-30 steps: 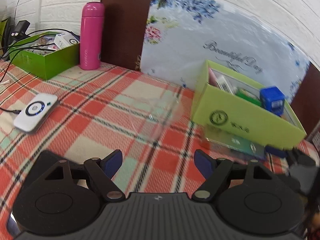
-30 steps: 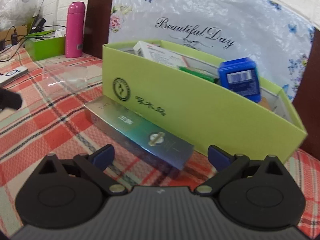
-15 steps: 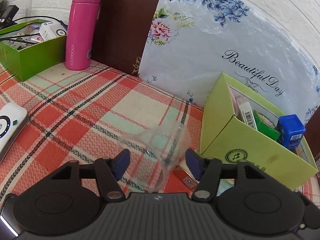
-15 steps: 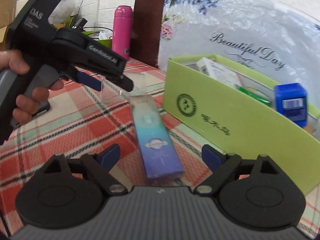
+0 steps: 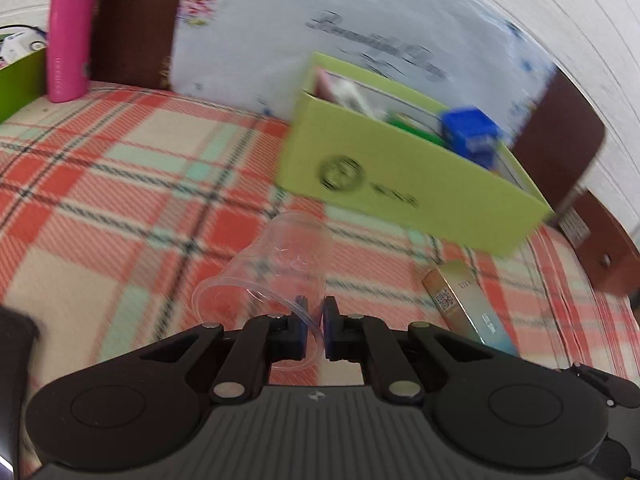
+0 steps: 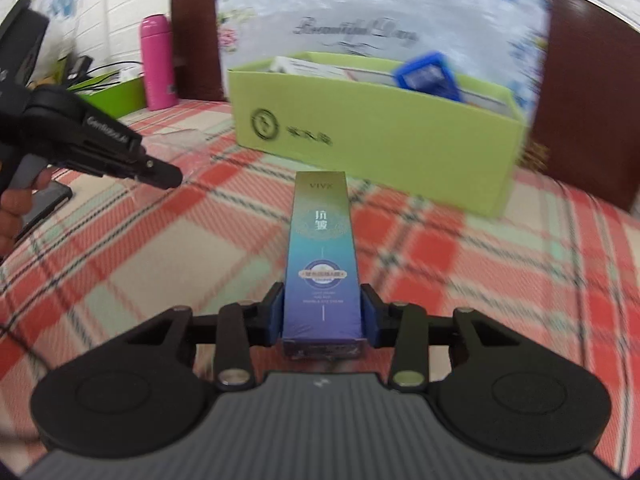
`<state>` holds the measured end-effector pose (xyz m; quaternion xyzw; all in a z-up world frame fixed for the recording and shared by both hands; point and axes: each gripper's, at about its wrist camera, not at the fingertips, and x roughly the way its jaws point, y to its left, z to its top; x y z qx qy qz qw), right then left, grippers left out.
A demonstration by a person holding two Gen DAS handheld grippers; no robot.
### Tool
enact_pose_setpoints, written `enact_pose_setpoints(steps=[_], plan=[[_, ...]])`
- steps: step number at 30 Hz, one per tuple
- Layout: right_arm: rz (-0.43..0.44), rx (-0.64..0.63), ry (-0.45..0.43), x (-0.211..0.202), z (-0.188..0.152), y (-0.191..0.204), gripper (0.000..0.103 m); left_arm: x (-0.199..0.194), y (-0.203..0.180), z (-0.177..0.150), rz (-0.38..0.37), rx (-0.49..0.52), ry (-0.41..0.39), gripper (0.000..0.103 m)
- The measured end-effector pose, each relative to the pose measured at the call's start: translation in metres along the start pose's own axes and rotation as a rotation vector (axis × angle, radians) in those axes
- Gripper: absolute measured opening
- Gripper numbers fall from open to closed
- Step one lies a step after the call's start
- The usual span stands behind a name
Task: Organize objects
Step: 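Grasp the clear cup rim with the left tool while the right tool grasps the VIVX box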
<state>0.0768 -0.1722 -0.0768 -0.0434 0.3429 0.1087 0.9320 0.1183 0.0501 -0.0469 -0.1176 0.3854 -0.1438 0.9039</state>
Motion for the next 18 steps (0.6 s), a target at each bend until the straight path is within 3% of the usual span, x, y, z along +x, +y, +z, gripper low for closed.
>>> enact_pose_setpoints(steps=[4,8,12,18], plan=[[-0.019,0.027,0.007,-0.033,-0.026,0.006,0.039,-0.008,-0.032,-0.024,-0.074,0.023,0.030,0.006],[-0.034,0.024,-0.009,-0.043,-0.032,0.013,0.046,-0.006,-0.048,-0.033,-0.016,0.054,0.034,0.010],[-0.048,0.054,-0.021,-0.042,-0.030,0.013,0.049,-0.009,-0.037,-0.028,0.001,-0.017,0.018,0.013],[-0.053,0.056,-0.015,-0.035,-0.029,0.014,0.050,-0.010,-0.034,-0.023,0.026,-0.049,0.000,0.013]])
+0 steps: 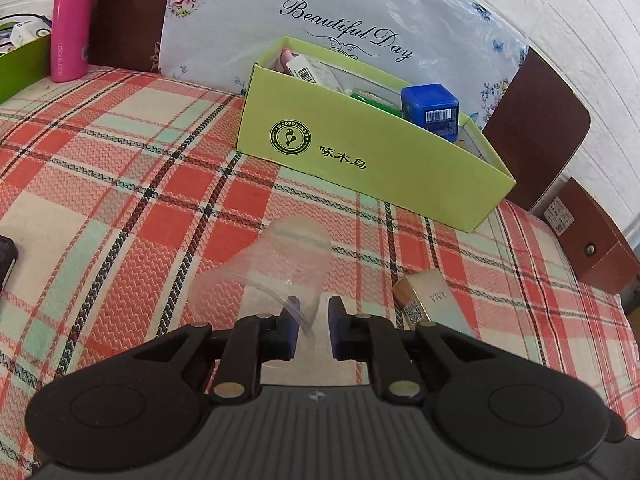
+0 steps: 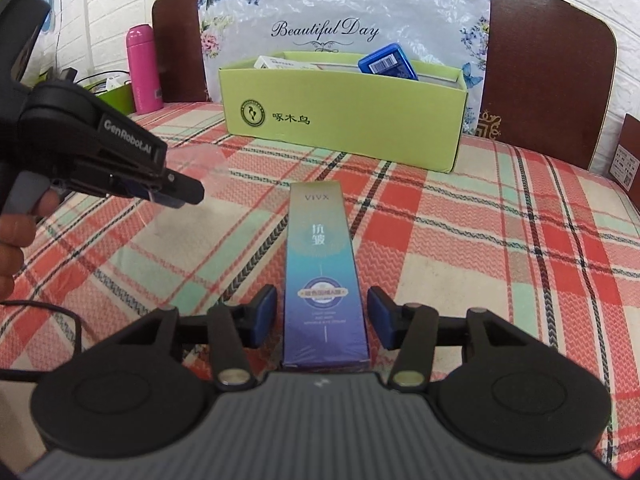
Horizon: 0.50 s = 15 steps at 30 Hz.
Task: Organize objects
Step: 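Grasp the clear cup rim with the left tool while the right tool grasps the VIVX box, then carry the cup with the left tool while the right tool carries the VIVX box to the lime box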
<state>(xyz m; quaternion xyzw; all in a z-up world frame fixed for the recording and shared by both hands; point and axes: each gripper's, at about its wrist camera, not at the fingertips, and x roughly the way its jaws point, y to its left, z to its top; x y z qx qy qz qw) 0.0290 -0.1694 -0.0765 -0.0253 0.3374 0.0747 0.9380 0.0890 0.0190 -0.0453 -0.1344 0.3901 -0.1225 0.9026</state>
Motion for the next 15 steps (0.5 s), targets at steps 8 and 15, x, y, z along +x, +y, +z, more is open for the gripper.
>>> enact_pose_setpoints(steps=[8,15], plan=[[-0.003,-0.019,-0.003,0.0027,0.0012,0.0020,0.050,0.0032,0.0038,0.0005,0.018,-0.008,0.007,0.013],[0.010,-0.035,-0.015,0.0095,0.0024,0.0033,0.039,0.0049,0.0039,-0.0009,0.004,0.016,0.008,0.013]])
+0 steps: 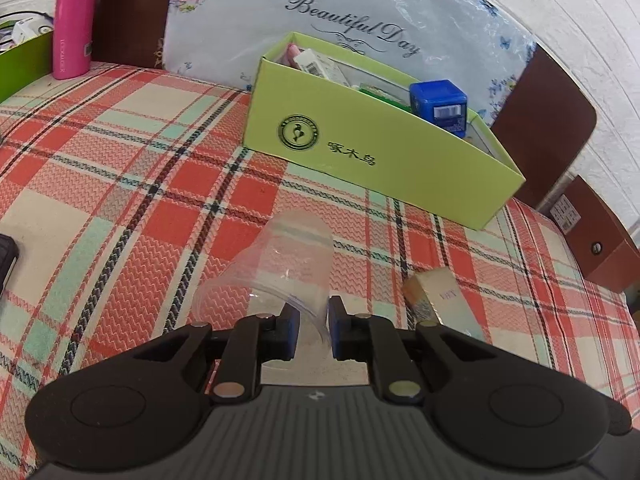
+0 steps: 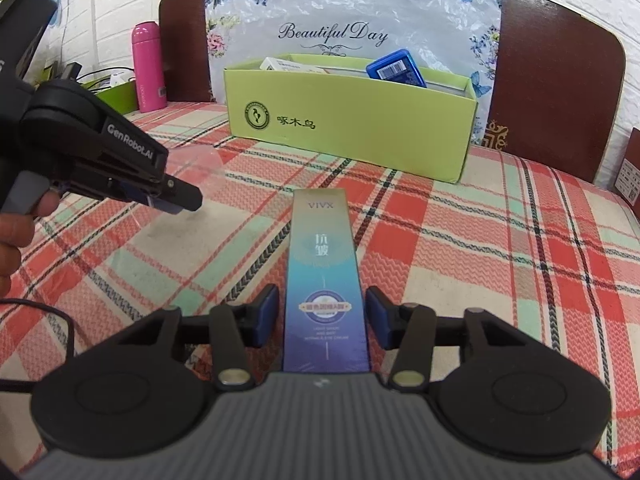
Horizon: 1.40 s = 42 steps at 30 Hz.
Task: Organize objects
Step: 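Carry the cup with the left tool while the right tool carries the VIVX box to the lime box, then drop the cup into the lime box with the left tool while the right tool drops the VIVX box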
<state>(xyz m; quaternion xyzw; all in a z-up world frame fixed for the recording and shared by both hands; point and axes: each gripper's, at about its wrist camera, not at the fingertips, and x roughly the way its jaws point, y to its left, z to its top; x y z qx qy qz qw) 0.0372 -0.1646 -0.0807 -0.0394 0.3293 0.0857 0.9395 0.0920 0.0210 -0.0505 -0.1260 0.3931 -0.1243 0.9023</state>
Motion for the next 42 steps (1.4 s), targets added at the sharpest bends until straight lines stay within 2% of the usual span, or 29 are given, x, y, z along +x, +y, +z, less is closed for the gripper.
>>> enact_pose_setpoints(steps=[6,14,22,25,33,40,41,42], plan=[[0.017,0.009,-0.007,-0.001,0.000,0.000,0.038,-0.010,-0.005,0.000,-0.033,0.035,-0.020,0.004],[0.057,0.036,-0.099,-0.024,0.013,-0.004,0.038,-0.042,-0.016,0.019,-0.078,0.068,-0.125,0.004],[0.040,0.002,-0.225,-0.037,0.048,-0.016,0.038,-0.059,-0.034,0.064,-0.127,0.106,-0.242,0.004],[0.022,-0.027,-0.272,-0.033,0.069,-0.019,0.038,-0.054,-0.043,0.087,-0.121,0.117,-0.283,0.004],[-0.006,-0.036,-0.311,0.020,0.136,-0.019,0.038,-0.023,-0.056,0.149,-0.137,0.107,-0.333,0.004],[-0.031,-0.062,-0.319,0.081,0.178,-0.012,0.038,0.016,-0.059,0.180,-0.117,0.131,-0.337,0.004],[-0.033,-0.068,-0.314,0.090,0.180,-0.012,0.038,0.025,-0.058,0.180,-0.113,0.139,-0.338,0.005],[-0.040,-0.079,-0.311,0.099,0.180,-0.010,0.039,0.033,-0.056,0.178,-0.099,0.147,-0.341,0.016]])
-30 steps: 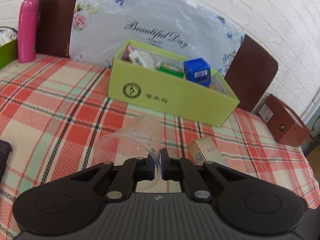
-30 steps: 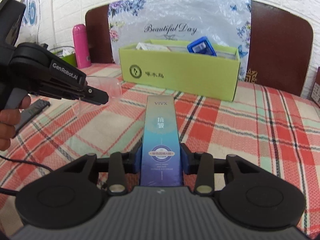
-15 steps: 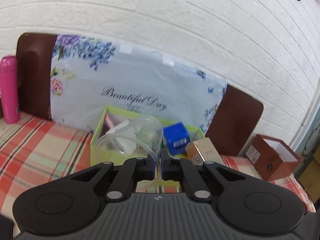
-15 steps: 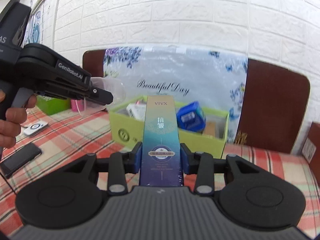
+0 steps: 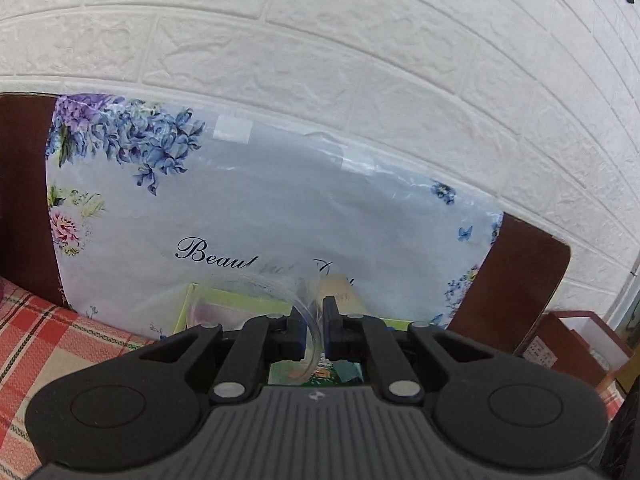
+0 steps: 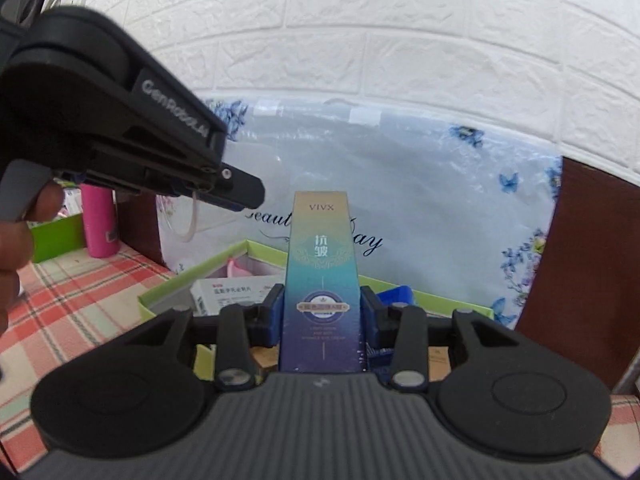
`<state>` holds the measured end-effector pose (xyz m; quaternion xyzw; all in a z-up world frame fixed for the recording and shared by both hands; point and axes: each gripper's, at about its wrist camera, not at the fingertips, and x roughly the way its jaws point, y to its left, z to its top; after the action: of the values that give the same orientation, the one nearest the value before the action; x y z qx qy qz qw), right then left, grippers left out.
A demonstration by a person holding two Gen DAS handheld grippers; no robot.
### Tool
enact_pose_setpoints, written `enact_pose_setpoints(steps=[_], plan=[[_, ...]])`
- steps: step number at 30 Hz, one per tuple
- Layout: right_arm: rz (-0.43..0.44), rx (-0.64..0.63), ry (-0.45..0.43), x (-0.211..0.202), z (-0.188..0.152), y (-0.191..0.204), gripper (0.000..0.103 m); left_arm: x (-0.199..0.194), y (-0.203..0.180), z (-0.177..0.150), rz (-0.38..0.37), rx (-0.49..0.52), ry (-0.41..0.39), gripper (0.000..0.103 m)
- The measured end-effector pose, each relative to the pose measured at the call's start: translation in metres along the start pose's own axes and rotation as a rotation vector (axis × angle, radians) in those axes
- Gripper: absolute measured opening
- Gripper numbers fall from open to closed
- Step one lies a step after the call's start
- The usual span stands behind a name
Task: Organize objects
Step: 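Drop the cup into the lime box with the left tool while the right tool drops the VIVX box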
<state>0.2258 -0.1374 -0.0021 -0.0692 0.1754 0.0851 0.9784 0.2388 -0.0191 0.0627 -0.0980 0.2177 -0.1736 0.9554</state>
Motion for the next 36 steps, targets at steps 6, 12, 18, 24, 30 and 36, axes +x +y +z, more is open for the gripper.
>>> enact_pose_setpoints(steps=[6,12,18,24,30,36], plan=[[-0.102,-0.068,-0.068,-0.001,-0.026,0.006,0.077,0.005,0.018,-0.027,0.066,0.005,-0.007,0.077],[-0.128,-0.089,-0.088,-0.011,-0.030,0.006,0.102,0.001,0.020,-0.027,0.060,-0.051,0.031,0.078],[-0.156,-0.074,-0.062,-0.020,-0.031,0.003,0.103,-0.019,0.013,-0.031,0.059,-0.044,0.025,0.081],[-0.199,-0.039,-0.010,-0.037,-0.032,0.004,0.103,-0.050,-0.003,-0.037,0.114,-0.002,0.041,0.086],[-0.149,0.058,-0.002,-0.092,-0.036,0.002,0.103,-0.087,-0.025,-0.057,0.228,0.070,0.085,0.093],[-0.179,0.135,0.069,-0.135,-0.060,-0.007,0.103,-0.111,-0.041,-0.087,0.266,0.113,0.132,0.096]])
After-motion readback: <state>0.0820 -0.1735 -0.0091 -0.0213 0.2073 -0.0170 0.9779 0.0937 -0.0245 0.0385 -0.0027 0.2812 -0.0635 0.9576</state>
